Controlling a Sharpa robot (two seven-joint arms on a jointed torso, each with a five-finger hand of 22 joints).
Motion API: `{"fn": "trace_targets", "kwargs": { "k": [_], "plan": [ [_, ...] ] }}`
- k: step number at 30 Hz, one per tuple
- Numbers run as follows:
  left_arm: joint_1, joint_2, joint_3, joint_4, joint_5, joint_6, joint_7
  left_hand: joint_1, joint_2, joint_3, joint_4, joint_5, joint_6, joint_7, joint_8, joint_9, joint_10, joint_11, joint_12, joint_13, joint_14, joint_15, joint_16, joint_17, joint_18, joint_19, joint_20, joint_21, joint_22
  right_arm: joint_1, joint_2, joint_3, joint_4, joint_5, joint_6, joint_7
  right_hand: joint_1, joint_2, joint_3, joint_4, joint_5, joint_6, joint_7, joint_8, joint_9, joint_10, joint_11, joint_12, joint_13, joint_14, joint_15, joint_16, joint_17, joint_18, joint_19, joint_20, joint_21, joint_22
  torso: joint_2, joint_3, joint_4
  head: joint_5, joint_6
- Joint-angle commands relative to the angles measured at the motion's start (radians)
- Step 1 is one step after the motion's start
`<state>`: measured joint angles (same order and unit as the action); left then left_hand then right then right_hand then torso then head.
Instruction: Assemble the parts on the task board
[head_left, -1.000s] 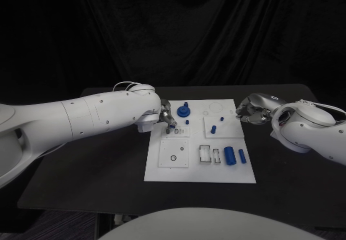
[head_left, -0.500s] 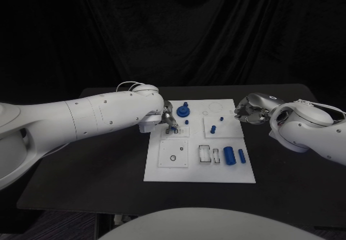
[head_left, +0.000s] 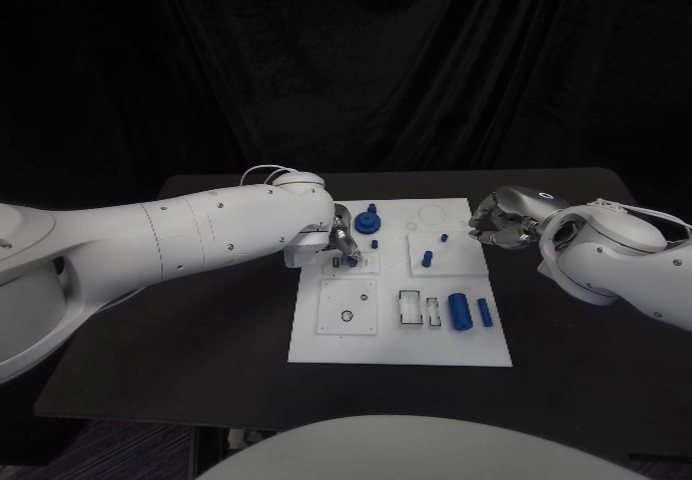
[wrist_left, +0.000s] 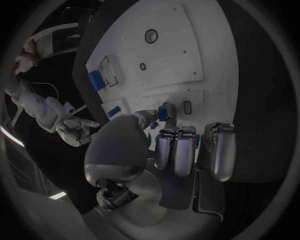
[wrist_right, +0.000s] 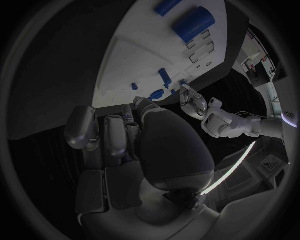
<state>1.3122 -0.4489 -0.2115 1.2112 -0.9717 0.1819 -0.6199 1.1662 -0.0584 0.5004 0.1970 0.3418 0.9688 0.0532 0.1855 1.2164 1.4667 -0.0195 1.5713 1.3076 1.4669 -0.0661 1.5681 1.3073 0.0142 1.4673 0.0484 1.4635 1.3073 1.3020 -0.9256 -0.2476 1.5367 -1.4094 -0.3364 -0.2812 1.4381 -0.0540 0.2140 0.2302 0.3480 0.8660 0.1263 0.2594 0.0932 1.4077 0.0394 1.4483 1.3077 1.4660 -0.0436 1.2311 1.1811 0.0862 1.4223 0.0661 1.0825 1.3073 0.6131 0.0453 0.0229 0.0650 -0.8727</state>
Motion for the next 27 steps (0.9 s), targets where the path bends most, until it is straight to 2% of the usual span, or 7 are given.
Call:
{"fn": "trace_targets", "kwargs": {
  "k": [1, 10, 13, 27],
  "plan": [
    [-0.003, 0.004, 0.000, -0.002, 0.001, 0.016, 0.006, -0.008, 0.003, 0.004, 0.002, -0.004, 0.002, -0.005, 0.004, 0.000, 0.104, -0.002, 0.000, 0.263, 0.104, -0.004, 0.003, 0.263, 0.013, 0.042, -0.006, -0.001, 0.228, -0.002, 0.000, 0.001, 0.000, -0.002, 0.004, -0.012, -0.002, 0.003, 0.006, 0.003, 0.005, 0.008, -0.002, 0.005, -0.002, -0.007, -0.002, -0.003, 0.051, 0.023, 0.005, -0.007, -0.002, 0.017, -0.007, 0.000, -0.006, 0.049, 0.000, 0.0007, 0.0016, -0.004, 0.000],
    [-0.006, 0.004, 0.000, -0.003, 0.001, 0.020, 0.003, -0.009, 0.004, 0.005, 0.001, -0.004, 0.002, -0.005, 0.005, 0.000, 0.104, -0.002, 0.000, 0.263, 0.104, -0.004, 0.003, 0.263, 0.013, 0.041, -0.006, -0.002, 0.227, -0.002, 0.000, 0.001, 0.000, 0.002, 0.005, -0.012, -0.002, 0.003, 0.006, 0.003, 0.005, 0.008, -0.002, 0.005, -0.002, -0.007, -0.002, -0.003, 0.051, 0.023, 0.005, -0.007, -0.002, 0.017, -0.007, 0.000, -0.006, 0.049, -0.002, 0.0013, 0.0030, -0.002, 0.000],
    [-0.007, 0.004, 0.000, -0.002, 0.001, 0.020, 0.003, -0.008, 0.005, 0.007, -0.002, -0.003, 0.002, -0.006, 0.005, 0.000, 0.104, -0.003, 0.000, 0.263, 0.104, -0.004, 0.003, 0.263, 0.014, 0.040, -0.006, -0.004, 0.227, -0.002, 0.001, 0.001, 0.000, 0.002, 0.006, -0.012, -0.002, 0.003, 0.006, 0.003, 0.005, 0.008, -0.002, 0.005, -0.002, -0.007, -0.002, -0.003, 0.051, 0.023, 0.005, -0.007, -0.002, 0.017, -0.007, 0.000, -0.006, 0.049, -0.001, 0.0000, 0.0003, 0.002, 0.000],
    [-0.009, 0.004, 0.000, -0.005, 0.001, 0.017, 0.004, -0.008, 0.006, 0.010, -0.007, -0.001, 0.002, -0.006, 0.005, 0.000, 0.104, -0.003, 0.000, 0.263, 0.104, -0.004, 0.003, 0.263, 0.015, 0.039, -0.006, -0.007, 0.226, -0.002, -0.002, 0.001, 0.001, 0.003, 0.012, -0.014, -0.002, 0.003, 0.007, 0.003, 0.005, 0.008, -0.002, 0.006, -0.003, -0.007, -0.002, -0.003, 0.051, 0.023, 0.005, -0.007, -0.002, 0.017, -0.007, 0.000, -0.007, 0.049, -0.001, 0.0008, 0.0037, 0.000, 0.000]
  ]
}}
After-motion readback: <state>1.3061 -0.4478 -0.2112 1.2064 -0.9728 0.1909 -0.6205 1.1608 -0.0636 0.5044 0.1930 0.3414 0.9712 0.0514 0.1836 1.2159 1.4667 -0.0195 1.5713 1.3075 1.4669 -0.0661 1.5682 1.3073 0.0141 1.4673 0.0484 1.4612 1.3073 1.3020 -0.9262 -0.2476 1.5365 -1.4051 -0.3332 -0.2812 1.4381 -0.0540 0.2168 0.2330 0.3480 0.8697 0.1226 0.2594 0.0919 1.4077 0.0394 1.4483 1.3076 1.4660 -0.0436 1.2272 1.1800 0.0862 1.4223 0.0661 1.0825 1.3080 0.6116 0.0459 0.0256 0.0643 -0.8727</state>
